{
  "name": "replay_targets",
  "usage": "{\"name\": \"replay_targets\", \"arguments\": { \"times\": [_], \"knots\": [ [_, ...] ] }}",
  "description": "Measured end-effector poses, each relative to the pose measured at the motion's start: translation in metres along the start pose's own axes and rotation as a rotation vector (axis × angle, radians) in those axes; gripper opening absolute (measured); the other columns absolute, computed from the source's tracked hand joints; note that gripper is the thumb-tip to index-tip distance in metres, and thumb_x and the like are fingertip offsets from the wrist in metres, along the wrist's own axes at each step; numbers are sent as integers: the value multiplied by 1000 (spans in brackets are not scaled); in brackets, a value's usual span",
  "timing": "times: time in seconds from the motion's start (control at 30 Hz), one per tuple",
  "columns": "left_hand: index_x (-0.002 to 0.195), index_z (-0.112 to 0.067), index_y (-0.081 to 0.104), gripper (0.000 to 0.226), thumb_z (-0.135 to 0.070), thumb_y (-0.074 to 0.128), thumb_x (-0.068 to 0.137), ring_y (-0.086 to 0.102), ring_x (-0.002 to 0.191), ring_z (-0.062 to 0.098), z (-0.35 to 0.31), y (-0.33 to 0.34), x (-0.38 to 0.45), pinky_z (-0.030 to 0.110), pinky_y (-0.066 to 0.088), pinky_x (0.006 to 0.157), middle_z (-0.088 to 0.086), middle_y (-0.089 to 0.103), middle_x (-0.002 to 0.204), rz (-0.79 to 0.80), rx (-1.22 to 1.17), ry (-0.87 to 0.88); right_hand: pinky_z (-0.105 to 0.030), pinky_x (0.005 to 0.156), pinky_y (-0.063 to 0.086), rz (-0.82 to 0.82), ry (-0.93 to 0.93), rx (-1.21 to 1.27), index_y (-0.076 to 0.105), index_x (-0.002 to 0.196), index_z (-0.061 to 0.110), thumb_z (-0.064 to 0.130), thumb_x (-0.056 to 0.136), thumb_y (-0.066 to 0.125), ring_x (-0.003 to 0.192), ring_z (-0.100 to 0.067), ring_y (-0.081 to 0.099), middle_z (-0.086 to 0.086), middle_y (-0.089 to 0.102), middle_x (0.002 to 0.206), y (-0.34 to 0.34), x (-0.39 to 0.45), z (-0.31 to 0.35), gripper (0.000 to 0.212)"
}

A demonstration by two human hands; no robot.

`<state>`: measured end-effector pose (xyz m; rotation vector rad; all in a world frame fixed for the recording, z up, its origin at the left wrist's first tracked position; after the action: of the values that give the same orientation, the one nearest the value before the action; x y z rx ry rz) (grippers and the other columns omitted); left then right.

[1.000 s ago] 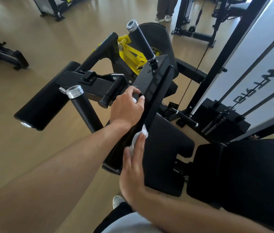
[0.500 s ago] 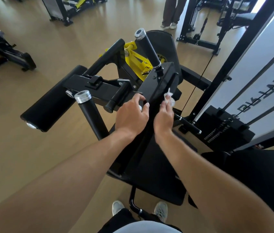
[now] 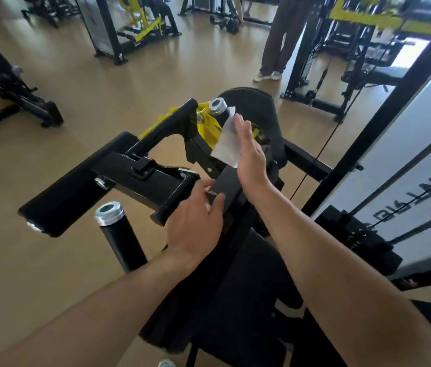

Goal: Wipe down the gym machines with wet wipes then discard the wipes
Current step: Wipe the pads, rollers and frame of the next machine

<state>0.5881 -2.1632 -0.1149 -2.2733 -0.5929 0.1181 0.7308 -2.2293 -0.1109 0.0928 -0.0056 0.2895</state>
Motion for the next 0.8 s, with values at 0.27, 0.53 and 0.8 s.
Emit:
{"name": "replay_targets", "arguments": {
  "times": [0.27, 0.53, 0.8],
  "knots": [
    [124, -29, 58, 30, -45, 53, 99, 56, 97, 17, -88, -86, 144, 34, 44, 88, -7, 52, 97, -98, 179, 221, -31, 100, 39, 90, -356, -767, 41, 153, 16, 30, 107, 49, 126, -21, 50, -4, 56, 139, -18, 42, -16, 49],
    [70, -22, 57, 36, -52, 49, 88, 65, 100, 35, -75, -41, 245, 43, 53, 93, 13, 71, 103, -108, 1, -1, -33, 83, 39, 109, -461, -986, 49, 123, 12, 47, 106, 41, 101, -21, 55, -1, 60, 110, -11, 55, -2, 39],
    [99, -12, 74, 47, -35, 33, 97, 61, 108, 36, -65, -2, 261, 45, 48, 97, 13, 69, 112, -54, -18, 3, -39, 110, 36, 171, -436, -1184, 48, 118, 11, 49, 105, 42, 100, -24, 62, -4, 66, 103, -35, 61, -27, 40]
  ]
}}
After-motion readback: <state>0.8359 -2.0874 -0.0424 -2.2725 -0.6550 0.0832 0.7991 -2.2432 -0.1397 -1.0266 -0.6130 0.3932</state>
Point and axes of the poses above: each hand's wrist, its own x-axis towards the middle knuckle, its own y-axis out of the palm, z = x × y, the point moved 1 cm from there along x, towards the middle knuckle
